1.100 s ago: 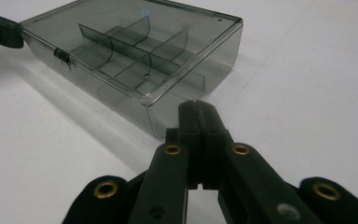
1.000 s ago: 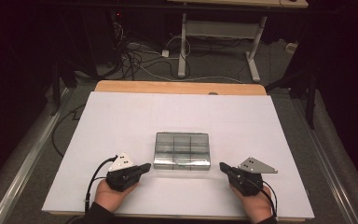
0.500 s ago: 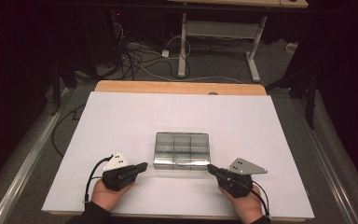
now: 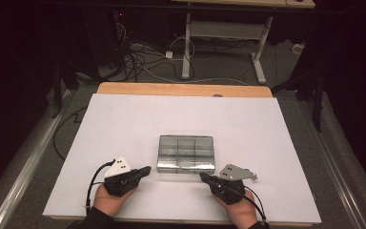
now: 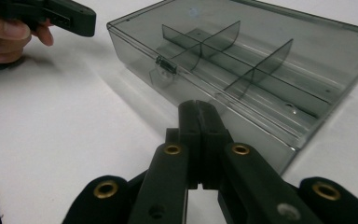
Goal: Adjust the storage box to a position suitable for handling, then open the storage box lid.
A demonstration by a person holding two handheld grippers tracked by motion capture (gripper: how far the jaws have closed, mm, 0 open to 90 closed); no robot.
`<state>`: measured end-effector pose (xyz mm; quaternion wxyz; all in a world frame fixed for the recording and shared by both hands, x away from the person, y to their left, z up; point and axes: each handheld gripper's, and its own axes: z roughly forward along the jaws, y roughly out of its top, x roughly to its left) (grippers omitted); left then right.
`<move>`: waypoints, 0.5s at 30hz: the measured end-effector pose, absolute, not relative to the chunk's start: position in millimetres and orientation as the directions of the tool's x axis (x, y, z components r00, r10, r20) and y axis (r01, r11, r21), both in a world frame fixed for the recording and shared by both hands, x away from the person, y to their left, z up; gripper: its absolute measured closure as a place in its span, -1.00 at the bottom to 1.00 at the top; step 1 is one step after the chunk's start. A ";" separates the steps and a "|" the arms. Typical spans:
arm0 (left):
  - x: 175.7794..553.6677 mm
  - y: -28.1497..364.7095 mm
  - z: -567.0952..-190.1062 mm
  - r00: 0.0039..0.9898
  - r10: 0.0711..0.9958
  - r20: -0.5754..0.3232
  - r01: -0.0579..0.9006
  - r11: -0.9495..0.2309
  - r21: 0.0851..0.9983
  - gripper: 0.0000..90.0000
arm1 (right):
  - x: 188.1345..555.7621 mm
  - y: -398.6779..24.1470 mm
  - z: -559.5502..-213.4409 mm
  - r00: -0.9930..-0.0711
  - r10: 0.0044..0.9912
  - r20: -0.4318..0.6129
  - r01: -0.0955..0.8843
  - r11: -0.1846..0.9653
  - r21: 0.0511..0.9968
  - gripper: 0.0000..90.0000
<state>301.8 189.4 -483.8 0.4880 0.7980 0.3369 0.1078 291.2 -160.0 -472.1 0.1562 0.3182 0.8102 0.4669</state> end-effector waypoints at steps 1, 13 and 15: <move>302.1 189.5 -484.1 0.749 0.644 -0.153 0.430 -0.298 0.852 0.93 | 291.1 -158.3 -472.4 -0.749 0.661 0.049 0.374 0.361 0.854 1.00; 304.3 191.4 -483.5 0.743 0.650 -0.160 0.429 -0.279 0.859 0.93 | 296.6 -138.4 -480.6 -0.759 0.649 0.051 0.396 0.398 0.828 1.00; 307.4 193.3 -483.7 0.742 0.648 -0.173 0.435 -0.269 0.859 0.93 | 298.3 -134.7 -480.8 -0.762 0.646 0.052 0.396 0.401 0.826 1.00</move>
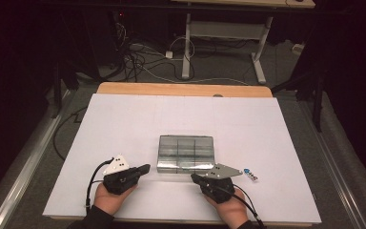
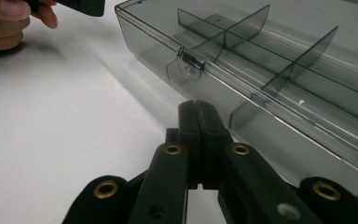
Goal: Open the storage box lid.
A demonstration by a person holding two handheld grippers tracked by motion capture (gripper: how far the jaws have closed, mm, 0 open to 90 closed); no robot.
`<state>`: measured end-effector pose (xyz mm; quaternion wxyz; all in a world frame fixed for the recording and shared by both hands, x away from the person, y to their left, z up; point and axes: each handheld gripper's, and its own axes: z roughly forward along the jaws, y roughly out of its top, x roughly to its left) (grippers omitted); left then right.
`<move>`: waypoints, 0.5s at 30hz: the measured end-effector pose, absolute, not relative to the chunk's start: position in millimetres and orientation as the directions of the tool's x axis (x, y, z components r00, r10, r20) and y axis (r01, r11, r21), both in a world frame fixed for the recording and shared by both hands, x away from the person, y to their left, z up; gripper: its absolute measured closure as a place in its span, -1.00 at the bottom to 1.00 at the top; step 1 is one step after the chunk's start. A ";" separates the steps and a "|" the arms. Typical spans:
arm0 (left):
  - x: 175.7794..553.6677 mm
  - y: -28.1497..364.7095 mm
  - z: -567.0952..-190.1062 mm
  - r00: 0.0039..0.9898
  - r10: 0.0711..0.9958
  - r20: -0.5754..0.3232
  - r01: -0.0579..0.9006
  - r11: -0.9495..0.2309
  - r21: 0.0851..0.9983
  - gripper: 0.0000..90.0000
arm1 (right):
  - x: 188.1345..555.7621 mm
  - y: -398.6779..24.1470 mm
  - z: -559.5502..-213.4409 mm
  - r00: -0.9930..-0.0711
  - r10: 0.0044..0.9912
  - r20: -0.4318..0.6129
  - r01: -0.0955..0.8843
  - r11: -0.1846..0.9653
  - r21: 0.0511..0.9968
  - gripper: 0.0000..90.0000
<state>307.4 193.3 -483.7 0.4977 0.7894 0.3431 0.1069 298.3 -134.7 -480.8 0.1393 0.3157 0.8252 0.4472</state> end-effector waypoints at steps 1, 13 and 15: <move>307.4 193.3 -483.7 0.742 0.648 -0.173 0.435 -0.269 0.859 0.93 | 298.9 -132.2 -480.8 -0.762 0.645 0.054 0.399 0.403 0.824 1.00; 310.9 191.5 -481.8 0.740 0.650 -0.173 0.437 -0.269 0.858 0.93 | 304.7 -98.8 -479.9 -0.802 0.592 0.072 0.390 0.429 0.815 1.00; 309.8 191.0 -481.6 0.740 0.650 -0.174 0.437 -0.267 0.859 0.93 | 303.5 -102.2 -482.3 -0.795 0.602 0.077 0.404 0.429 0.808 1.00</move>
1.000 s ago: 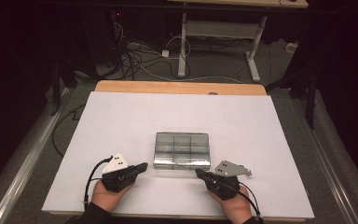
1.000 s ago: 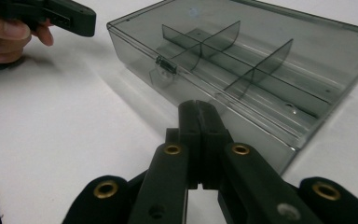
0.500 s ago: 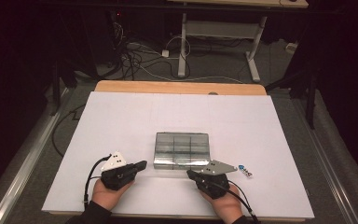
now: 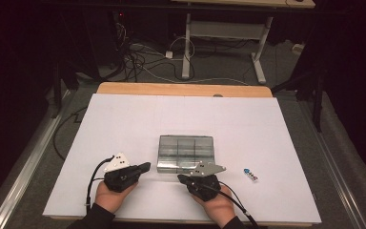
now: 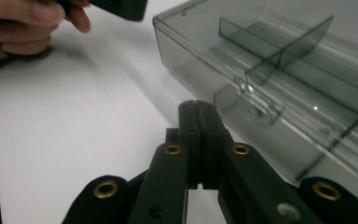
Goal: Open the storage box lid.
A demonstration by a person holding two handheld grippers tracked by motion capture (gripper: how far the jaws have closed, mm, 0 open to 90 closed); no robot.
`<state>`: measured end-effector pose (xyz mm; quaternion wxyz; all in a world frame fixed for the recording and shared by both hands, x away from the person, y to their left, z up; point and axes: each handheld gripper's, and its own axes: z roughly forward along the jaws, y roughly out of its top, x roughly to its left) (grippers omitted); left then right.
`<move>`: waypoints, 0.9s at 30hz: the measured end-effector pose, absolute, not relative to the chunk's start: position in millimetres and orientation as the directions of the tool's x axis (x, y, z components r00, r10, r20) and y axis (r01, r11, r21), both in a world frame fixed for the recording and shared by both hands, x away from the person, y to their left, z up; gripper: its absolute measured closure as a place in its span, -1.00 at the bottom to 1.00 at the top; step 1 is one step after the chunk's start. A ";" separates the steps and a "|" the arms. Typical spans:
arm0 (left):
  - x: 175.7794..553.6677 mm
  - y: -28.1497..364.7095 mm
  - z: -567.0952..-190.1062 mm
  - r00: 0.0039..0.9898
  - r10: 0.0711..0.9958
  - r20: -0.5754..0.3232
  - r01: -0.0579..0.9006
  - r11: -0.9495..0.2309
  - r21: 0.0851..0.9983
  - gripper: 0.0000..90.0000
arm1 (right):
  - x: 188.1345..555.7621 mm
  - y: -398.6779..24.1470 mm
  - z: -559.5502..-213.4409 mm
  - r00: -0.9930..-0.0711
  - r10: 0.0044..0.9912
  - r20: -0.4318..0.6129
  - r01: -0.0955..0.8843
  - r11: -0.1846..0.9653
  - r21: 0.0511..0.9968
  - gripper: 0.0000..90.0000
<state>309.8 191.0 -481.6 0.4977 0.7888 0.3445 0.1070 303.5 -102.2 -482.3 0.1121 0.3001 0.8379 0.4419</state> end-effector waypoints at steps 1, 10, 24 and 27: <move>309.0 190.5 -481.5 0.741 0.649 -0.172 0.435 -0.270 0.859 0.93 | 303.5 -102.2 -482.3 -0.795 0.602 0.077 0.404 0.429 0.808 1.00; 307.5 186.9 -481.4 0.740 0.649 -0.177 0.439 -0.267 0.858 0.93 | 309.4 -113.7 -484.0 -0.762 0.638 0.109 0.455 0.407 0.792 1.00; 307.6 186.8 -481.7 0.745 0.645 -0.173 0.436 -0.275 0.857 0.93 | 315.9 -114.3 -484.4 -0.751 0.646 0.137 0.481 0.393 0.783 1.00; 307.4 186.7 -481.7 0.745 0.645 -0.171 0.435 -0.276 0.857 0.93 | 315.4 -114.2 -484.2 -0.751 0.647 0.132 0.476 0.392 0.787 1.00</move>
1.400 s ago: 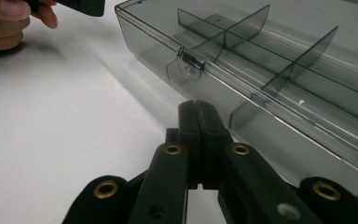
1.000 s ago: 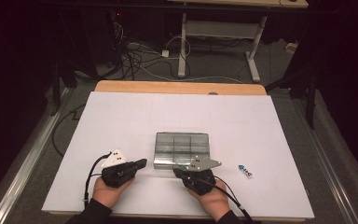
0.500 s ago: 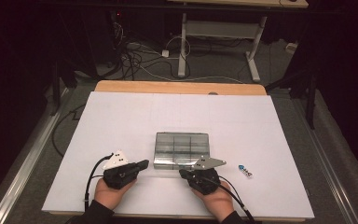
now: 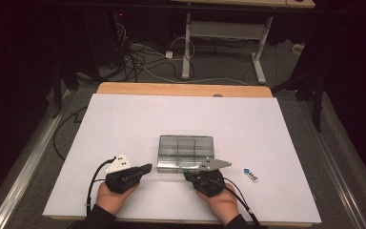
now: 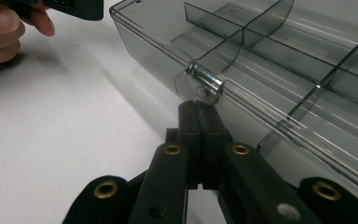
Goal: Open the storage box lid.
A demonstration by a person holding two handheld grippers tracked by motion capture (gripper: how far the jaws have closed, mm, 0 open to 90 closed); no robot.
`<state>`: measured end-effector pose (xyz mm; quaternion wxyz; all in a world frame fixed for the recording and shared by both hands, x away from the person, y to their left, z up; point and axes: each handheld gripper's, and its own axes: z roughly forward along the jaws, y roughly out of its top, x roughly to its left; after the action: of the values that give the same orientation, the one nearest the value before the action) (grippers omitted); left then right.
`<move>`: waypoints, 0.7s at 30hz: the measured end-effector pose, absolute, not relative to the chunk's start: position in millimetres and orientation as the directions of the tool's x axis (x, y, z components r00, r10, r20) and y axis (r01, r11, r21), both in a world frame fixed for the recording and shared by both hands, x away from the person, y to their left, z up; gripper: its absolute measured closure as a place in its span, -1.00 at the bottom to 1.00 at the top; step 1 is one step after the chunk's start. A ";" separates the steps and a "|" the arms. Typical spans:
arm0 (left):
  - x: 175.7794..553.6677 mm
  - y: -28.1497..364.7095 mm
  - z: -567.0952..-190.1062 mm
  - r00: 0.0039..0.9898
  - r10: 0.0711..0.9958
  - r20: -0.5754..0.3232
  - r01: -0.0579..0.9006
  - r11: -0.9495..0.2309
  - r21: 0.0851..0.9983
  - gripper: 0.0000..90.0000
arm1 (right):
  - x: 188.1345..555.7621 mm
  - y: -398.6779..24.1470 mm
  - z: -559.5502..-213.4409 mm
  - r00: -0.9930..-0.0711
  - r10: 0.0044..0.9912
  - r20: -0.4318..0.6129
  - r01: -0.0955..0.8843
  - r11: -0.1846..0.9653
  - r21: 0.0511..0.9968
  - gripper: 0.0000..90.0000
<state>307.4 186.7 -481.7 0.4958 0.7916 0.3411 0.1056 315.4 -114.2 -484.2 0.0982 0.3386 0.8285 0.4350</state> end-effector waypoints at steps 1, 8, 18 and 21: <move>307.5 186.7 -481.7 0.745 0.645 -0.171 0.436 -0.276 0.857 0.93 | 315.2 -114.3 -484.0 -0.752 0.646 0.132 0.474 0.391 0.789 1.00; 307.8 186.9 -481.8 0.744 0.646 -0.171 0.436 -0.275 0.857 0.93 | 314.5 -114.4 -483.6 -0.755 0.644 0.126 0.465 0.389 0.795 1.00; 308.0 186.8 -481.9 0.741 0.649 -0.171 0.437 -0.274 0.857 0.93 | 313.8 -114.5 -483.0 -0.756 0.643 0.123 0.460 0.387 0.799 1.00; 307.9 186.8 -481.9 0.742 0.649 -0.171 0.437 -0.274 0.857 0.93 | 313.4 -114.7 -482.6 -0.758 0.641 0.122 0.456 0.387 0.802 1.00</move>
<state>307.9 186.8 -481.9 0.4950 0.7910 0.3432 0.1070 313.4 -114.7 -482.6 0.1046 0.3321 0.8261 0.4431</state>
